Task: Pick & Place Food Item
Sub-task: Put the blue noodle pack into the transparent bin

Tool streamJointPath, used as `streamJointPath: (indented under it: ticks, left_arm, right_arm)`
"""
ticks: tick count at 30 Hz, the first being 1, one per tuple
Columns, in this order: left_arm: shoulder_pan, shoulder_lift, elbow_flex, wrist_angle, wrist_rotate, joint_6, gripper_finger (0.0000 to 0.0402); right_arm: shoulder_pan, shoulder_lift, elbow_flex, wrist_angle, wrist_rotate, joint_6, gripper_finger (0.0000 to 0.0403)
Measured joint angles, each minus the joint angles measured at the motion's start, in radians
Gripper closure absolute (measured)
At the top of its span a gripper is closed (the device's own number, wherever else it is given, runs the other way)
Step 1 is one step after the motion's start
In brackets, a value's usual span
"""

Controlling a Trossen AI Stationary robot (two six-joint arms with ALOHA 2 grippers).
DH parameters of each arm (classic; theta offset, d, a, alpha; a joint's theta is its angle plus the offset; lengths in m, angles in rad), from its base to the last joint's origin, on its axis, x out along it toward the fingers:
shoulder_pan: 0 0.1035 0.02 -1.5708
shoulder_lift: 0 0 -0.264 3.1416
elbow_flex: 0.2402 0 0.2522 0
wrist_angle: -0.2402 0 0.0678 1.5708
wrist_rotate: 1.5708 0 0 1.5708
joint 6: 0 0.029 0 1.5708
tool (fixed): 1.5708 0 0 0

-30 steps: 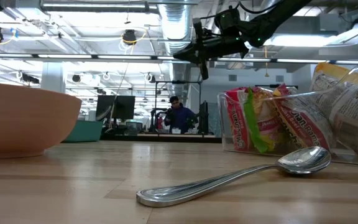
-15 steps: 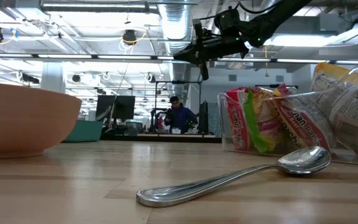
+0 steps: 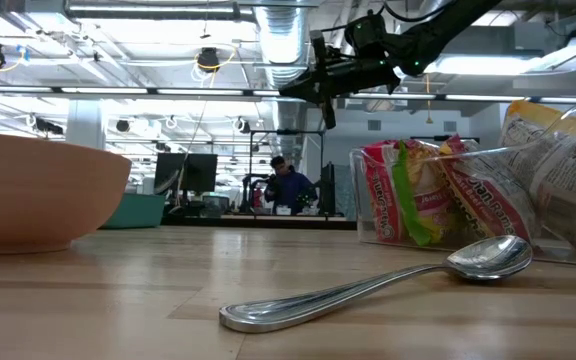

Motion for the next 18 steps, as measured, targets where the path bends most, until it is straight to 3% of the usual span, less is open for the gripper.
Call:
streamJointPath:
  ticks: [10,18]
  left_arm:
    - [-0.053,0.155,0.140,-0.255,0.001,-0.013,0.0401]
    - [-0.051,0.238,0.155,-0.397,-0.016,-0.010,0.0401]
  right_arm:
    - [0.000,0.000,0.000,0.000,0.000,0.000,0.0403]
    - [0.000,0.000,0.000,0.000,0.000,0.000,0.0403]
